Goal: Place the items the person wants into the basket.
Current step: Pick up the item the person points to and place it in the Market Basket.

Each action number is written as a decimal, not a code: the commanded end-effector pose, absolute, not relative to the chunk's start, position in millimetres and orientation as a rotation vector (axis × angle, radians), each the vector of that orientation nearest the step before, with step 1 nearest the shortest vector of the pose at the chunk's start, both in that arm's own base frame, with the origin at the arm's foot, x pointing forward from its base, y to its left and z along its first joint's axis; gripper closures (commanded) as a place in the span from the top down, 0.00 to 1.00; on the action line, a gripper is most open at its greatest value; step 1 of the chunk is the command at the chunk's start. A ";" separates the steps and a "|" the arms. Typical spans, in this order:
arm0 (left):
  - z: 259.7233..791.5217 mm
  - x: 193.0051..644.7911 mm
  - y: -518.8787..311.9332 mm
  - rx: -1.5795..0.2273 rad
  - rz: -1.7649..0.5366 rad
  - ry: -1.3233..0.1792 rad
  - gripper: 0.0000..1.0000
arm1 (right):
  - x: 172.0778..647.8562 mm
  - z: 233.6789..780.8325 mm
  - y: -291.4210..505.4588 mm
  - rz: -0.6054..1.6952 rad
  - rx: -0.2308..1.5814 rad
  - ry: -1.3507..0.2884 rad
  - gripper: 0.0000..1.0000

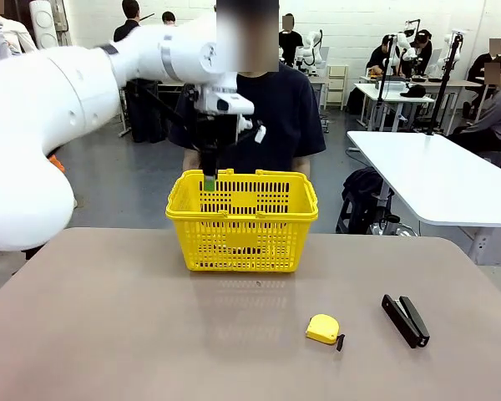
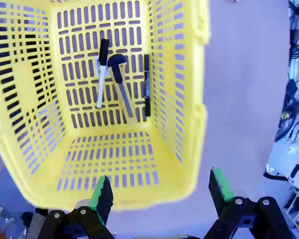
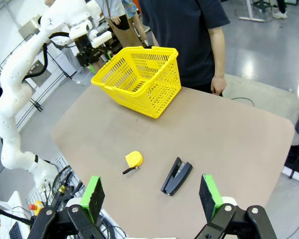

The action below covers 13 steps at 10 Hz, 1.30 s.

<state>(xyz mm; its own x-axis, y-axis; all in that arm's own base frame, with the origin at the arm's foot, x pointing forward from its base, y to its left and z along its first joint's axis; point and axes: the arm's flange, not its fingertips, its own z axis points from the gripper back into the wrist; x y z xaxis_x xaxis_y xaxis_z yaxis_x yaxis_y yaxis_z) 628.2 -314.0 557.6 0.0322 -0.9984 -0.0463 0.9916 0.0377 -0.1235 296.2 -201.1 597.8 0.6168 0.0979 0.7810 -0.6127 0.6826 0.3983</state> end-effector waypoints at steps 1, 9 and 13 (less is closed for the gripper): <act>578.6 565.7 -266.1 -0.130 -1.509 0.102 1.00 | 298.1 597.3 -201.5 0.465 0.730 -0.835 1.00; 618.7 448.3 -184.9 -0.096 -1.164 0.018 1.00 | 298.1 597.3 -201.5 0.465 0.730 -0.835 1.00; 643.1 426.9 -160.8 -0.153 -0.999 -0.120 1.00 | 298.1 597.3 -201.5 0.465 0.730 -0.835 1.00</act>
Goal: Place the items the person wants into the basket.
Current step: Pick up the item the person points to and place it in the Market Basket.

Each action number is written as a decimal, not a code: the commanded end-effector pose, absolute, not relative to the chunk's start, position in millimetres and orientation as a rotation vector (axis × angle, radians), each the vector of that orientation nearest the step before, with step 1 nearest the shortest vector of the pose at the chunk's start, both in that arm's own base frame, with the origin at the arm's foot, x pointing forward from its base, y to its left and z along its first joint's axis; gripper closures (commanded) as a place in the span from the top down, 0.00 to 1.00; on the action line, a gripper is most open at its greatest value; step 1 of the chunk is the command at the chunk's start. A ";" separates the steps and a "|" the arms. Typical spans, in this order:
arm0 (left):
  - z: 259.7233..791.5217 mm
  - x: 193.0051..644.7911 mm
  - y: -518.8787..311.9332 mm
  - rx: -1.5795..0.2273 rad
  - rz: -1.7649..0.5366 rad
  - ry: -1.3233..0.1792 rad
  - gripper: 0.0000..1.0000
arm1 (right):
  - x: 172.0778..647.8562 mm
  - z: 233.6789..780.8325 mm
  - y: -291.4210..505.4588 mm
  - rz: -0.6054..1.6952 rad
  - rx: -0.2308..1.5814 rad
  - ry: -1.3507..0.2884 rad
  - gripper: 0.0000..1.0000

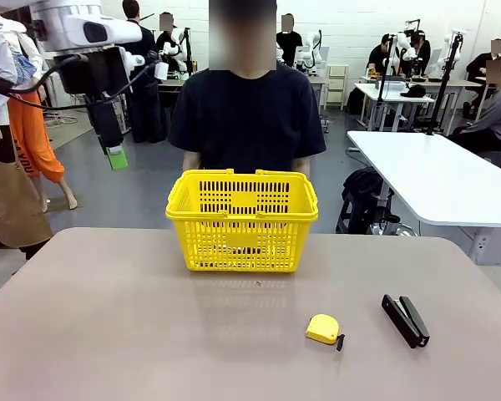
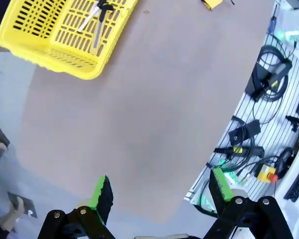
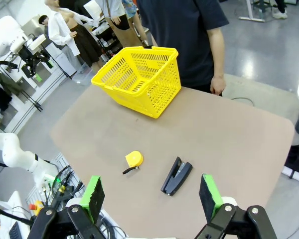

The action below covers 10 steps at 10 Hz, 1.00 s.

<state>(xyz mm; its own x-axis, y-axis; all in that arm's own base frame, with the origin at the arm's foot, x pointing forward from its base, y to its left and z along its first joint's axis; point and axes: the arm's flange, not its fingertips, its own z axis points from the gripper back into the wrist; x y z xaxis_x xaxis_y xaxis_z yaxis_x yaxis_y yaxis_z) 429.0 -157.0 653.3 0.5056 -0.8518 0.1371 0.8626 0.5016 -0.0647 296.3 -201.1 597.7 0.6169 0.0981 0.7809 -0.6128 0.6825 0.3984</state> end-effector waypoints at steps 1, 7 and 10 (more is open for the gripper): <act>644.5 428.9 -159.0 -0.161 -0.969 -0.094 1.00 | 298.1 597.3 -201.5 0.465 0.730 -0.835 1.00; 645.6 427.2 -154.9 -0.144 -0.957 -0.069 1.00 | 298.1 597.3 -201.5 0.465 0.730 -0.835 1.00; 645.6 427.2 -154.9 -0.144 -0.957 -0.069 1.00 | 298.1 597.3 -201.5 0.465 0.730 -0.835 1.00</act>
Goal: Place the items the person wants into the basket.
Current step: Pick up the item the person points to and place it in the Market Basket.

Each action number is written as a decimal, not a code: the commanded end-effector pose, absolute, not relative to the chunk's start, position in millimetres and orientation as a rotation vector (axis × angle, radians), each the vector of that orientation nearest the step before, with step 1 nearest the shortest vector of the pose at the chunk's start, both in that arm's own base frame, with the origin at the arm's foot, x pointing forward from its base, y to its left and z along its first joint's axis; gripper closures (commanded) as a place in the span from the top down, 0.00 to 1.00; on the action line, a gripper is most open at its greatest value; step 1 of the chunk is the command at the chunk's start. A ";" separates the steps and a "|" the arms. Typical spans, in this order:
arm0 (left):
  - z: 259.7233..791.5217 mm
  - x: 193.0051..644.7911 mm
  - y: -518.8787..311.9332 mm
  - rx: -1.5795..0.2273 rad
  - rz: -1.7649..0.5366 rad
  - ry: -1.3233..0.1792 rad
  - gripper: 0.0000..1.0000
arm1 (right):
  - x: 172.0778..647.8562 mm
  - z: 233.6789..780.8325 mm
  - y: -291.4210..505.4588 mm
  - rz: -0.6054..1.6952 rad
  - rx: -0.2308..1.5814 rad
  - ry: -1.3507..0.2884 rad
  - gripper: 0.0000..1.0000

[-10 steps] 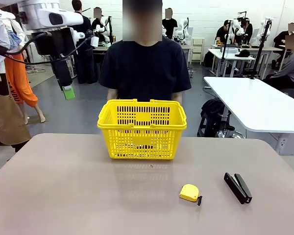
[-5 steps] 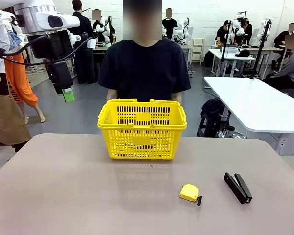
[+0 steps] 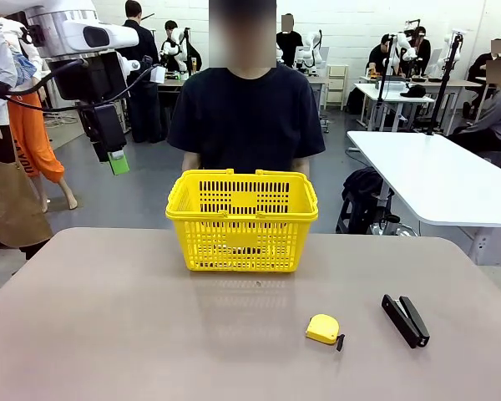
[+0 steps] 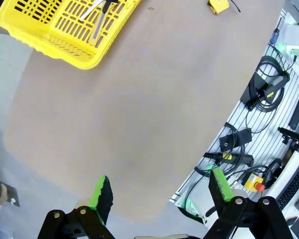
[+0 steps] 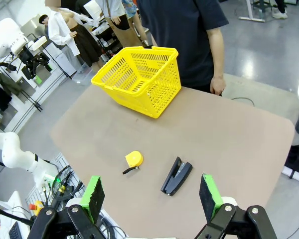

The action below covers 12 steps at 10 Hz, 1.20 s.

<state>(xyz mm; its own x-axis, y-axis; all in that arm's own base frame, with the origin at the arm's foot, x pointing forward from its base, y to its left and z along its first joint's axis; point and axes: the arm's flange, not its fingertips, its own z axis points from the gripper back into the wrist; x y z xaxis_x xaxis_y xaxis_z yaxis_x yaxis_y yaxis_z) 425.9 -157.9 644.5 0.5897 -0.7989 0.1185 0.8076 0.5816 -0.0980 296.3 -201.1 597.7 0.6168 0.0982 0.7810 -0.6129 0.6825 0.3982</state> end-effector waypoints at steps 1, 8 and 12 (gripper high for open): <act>645.6 427.2 -154.9 -0.144 -0.957 -0.069 1.00 | 298.1 597.3 -201.5 0.465 0.730 -0.835 1.00; 649.5 357.6 -60.3 -0.277 -1.263 -0.205 1.00 | 298.1 597.3 -201.5 0.465 0.730 -0.835 1.00; 627.5 311.4 77.8 -0.575 -1.245 -0.504 1.00 | 298.1 597.3 -201.5 0.465 0.730 -0.835 1.00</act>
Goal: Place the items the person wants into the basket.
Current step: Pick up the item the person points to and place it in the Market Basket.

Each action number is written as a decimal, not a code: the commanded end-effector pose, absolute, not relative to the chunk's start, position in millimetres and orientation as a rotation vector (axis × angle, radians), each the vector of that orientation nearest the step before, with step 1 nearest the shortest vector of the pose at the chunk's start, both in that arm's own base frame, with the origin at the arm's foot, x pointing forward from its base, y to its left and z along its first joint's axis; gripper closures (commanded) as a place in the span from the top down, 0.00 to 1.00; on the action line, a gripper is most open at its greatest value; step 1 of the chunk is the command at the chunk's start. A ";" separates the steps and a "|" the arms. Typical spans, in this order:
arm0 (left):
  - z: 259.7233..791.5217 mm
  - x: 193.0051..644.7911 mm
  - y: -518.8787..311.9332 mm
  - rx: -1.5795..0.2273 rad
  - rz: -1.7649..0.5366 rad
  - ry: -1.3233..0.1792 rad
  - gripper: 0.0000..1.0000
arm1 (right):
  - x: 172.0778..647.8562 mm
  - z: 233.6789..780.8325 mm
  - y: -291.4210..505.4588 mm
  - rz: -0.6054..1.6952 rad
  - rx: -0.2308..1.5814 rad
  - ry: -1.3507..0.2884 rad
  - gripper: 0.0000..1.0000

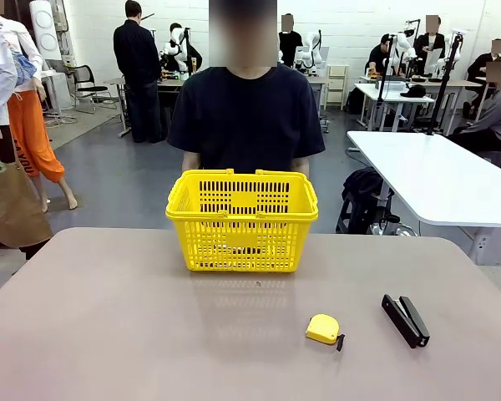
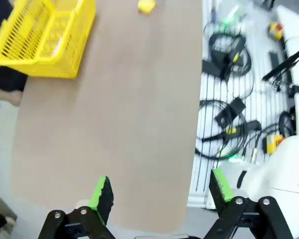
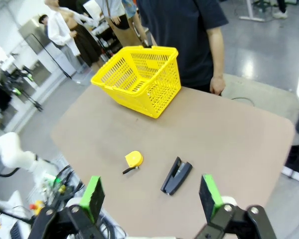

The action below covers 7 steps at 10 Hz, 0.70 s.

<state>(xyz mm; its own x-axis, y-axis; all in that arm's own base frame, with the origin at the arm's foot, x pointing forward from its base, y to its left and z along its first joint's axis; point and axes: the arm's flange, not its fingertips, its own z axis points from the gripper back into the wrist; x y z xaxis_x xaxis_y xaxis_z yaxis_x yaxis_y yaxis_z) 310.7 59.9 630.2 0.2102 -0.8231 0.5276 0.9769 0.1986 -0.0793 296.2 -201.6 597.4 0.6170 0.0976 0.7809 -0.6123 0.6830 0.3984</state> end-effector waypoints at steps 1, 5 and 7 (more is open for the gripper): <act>627.9 303.2 112.2 -0.673 -1.158 -0.614 1.00 | 298.1 597.3 -201.5 0.465 0.730 -0.835 1.00; 643.1 288.1 192.5 -0.739 -0.962 -0.870 1.00 | 298.1 597.3 -201.5 0.465 0.730 -0.835 1.00; 648.0 281.2 205.0 -0.717 -0.940 -0.896 1.00 | 298.1 597.3 -201.5 0.465 0.730 -0.835 1.00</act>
<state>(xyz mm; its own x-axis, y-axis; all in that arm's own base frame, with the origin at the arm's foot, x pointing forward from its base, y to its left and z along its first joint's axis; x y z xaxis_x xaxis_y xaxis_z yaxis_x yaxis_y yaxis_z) 281.3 207.4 648.7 0.3279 -0.3487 0.8780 0.8897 0.4266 -0.1629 296.2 -201.5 597.5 0.6167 0.0979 0.7811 -0.6125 0.6830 0.3980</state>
